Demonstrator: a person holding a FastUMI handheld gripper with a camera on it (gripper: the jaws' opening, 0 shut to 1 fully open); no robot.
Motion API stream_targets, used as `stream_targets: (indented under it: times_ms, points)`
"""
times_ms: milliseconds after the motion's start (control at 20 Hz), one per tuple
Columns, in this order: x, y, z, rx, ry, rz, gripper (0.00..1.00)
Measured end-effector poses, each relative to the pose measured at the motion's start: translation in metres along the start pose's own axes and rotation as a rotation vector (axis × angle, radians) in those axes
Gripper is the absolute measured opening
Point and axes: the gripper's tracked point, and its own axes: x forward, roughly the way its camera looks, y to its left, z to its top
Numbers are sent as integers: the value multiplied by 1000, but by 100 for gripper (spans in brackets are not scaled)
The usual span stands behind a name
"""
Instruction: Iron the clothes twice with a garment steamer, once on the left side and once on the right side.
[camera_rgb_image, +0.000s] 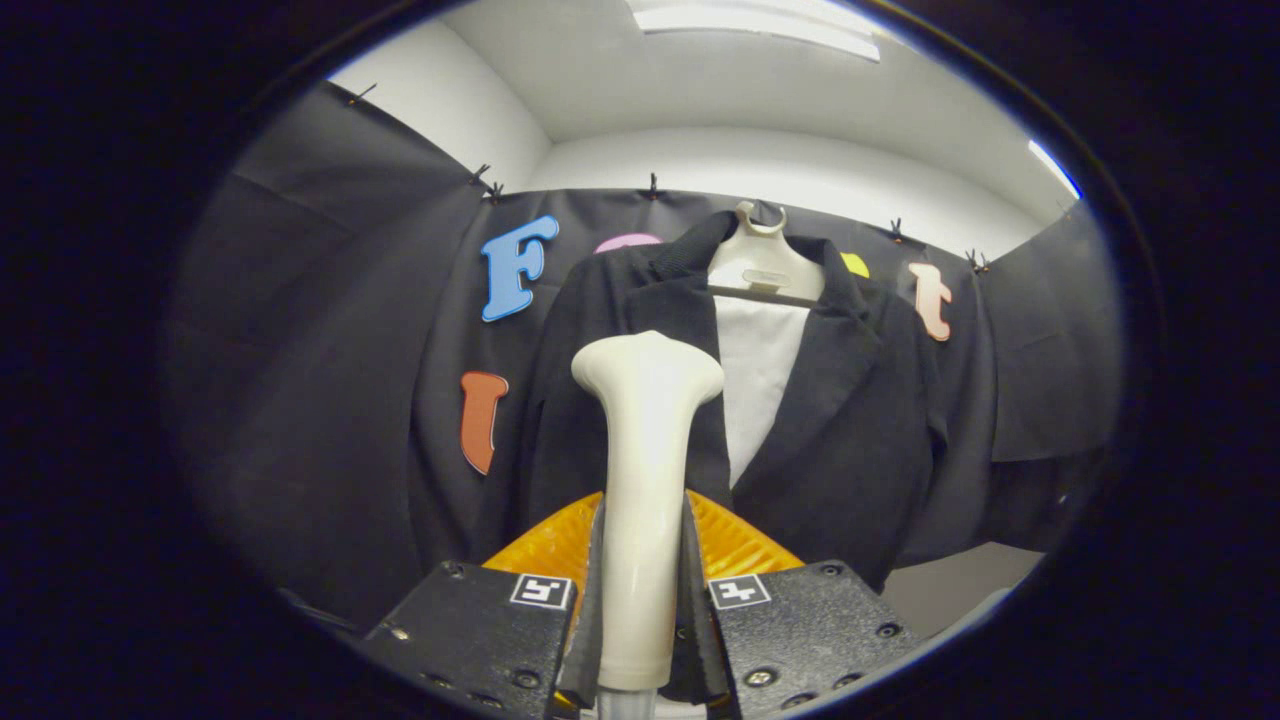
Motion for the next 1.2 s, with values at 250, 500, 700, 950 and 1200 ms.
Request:
stream_targets:
  times_ms: [250,500,700,950,1200]
  points:
    - [-8,-9,-24,-7,44,0,36]
    - [-19,-10,-49,-14,86,19,37]
    - [-28,-7,-72,-29,122,38,37]
    - [-45,-2,-96,-20,157,57,36]
    - [-59,1,-144,-20,263,82,37]
